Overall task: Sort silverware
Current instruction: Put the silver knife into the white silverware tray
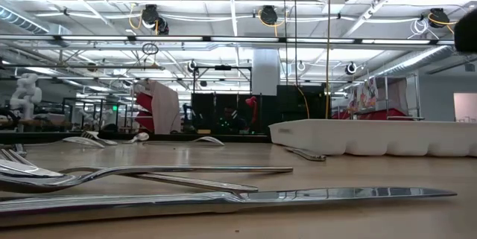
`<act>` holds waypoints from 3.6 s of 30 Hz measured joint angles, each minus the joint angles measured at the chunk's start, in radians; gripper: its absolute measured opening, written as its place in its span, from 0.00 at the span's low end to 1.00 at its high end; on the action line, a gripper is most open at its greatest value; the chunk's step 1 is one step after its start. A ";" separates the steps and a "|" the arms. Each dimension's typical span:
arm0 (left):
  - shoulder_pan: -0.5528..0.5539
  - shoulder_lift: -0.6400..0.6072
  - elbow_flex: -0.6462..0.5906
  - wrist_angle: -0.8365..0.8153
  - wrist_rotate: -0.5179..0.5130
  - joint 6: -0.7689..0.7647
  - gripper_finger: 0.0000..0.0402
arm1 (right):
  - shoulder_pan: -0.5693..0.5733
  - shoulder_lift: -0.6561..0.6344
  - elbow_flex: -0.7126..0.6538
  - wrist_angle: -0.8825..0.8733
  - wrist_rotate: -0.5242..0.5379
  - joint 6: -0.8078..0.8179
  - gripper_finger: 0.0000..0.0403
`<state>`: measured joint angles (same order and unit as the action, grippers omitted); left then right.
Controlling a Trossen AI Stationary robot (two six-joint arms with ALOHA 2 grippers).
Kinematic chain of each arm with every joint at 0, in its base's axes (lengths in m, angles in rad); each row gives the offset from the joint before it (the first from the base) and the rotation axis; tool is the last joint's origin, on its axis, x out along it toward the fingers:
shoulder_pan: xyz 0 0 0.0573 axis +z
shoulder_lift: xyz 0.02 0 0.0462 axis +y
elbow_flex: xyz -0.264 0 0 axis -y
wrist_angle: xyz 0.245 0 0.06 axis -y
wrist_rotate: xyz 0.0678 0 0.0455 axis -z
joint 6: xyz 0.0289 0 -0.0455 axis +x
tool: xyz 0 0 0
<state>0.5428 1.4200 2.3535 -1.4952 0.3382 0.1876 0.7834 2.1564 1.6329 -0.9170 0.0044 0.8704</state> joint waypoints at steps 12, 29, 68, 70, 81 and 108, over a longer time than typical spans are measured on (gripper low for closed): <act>0.000 0.000 0.000 -0.015 -0.001 0.001 0.22 | -0.029 0.041 0.004 -0.009 -0.075 -0.004 0.07; 0.000 0.000 0.000 -0.015 -0.003 0.010 0.22 | -0.065 -0.050 0.006 -0.004 0.000 0.101 0.06; 0.000 0.000 0.000 -0.065 -0.009 0.037 0.22 | -0.893 -0.672 -0.015 -0.653 0.491 0.119 0.06; 0.000 0.000 0.000 -0.065 -0.010 0.036 0.22 | -0.967 -0.673 -0.027 -0.651 0.480 0.070 0.06; 0.000 0.000 0.000 -0.075 -0.010 0.030 0.22 | -1.190 -0.775 -0.417 -0.220 0.243 -0.085 0.06; 0.000 0.000 0.000 -0.076 -0.034 0.036 0.22 | -1.355 -0.902 -0.938 0.205 0.144 -0.049 0.06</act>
<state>0.5430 1.4200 2.3531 -1.5707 0.3042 0.2234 -0.5715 1.2549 0.6952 -0.7116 0.1487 0.8214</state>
